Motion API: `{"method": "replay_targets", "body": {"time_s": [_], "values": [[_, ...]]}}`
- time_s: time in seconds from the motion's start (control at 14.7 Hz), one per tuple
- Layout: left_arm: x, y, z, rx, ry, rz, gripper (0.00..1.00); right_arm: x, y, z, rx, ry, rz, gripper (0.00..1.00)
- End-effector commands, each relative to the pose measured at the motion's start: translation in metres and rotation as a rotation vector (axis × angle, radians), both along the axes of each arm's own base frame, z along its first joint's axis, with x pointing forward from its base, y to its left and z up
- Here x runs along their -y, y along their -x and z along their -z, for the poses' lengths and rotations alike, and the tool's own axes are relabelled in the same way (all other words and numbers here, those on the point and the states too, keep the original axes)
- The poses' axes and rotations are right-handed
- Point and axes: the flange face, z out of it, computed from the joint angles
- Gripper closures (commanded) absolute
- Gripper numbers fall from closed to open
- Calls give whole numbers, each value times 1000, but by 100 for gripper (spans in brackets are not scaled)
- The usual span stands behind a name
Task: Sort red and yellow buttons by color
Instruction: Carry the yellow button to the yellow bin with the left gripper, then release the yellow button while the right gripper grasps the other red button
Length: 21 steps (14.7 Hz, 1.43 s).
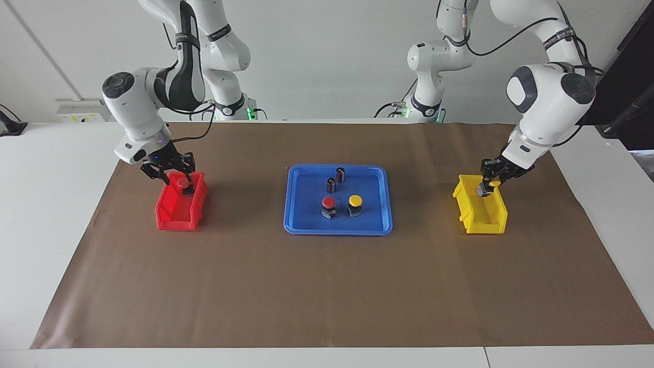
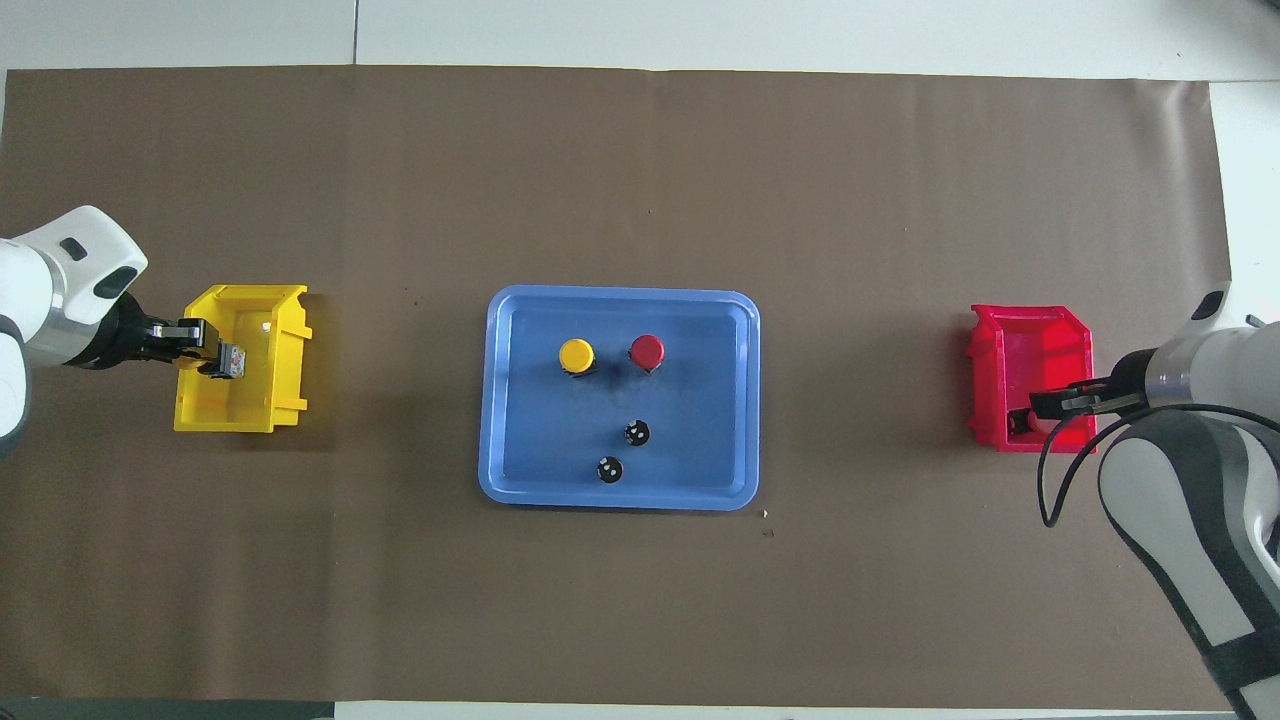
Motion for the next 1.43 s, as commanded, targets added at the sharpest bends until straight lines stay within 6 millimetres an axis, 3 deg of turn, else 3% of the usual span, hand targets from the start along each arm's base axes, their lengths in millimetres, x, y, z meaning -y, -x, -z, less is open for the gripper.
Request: {"method": "replay_targets", "body": {"time_s": [0.0, 0.2, 0.34, 0.41, 0.48, 0.61, 0.68, 0.75, 0.88, 0.95, 1.22, 1.36], "values": [[0, 13, 18, 13, 8, -20, 99, -37, -33, -54, -27, -24, 16, 27], [-1, 18, 38, 19, 7, -20, 97, -121, -59, -78, 3, -28, 82, 22], [-1, 19, 42, 15, 7, -20, 94, -219, -72, -83, 24, -40, 127, 22], [-1, 22, 47, 6, 7, -18, 95, -272, -82, -69, 17, -25, 197, 22], [-1, 21, 51, 6, 7, -17, 96, -309, -91, -64, 47, -6, 251, 22], [-4, 23, 61, -4, 7, -21, 94, -359, -104, -37, 44, 7, 286, 22], [-5, 22, 62, 6, 7, -24, 73, -385, -101, -20, 38, 8, 294, 22], [-6, 22, 63, 9, 7, -26, 50, -402, -98, -13, 59, -10, 310, 22], [-7, 20, 61, 10, 7, -27, 37, -420, -92, 9, 74, -19, 330, 22], [-6, 16, 56, 15, 8, -27, 37, -439, -83, 22, 65, -13, 328, 22], [-6, -1, 33, -19, 11, -28, 36, -439, -62, 60, 48, 17, 312, 22], [-5, -11, -6, -49, 12, -22, 32, -439, -54, 67, 39, 28, 305, 22]]}}
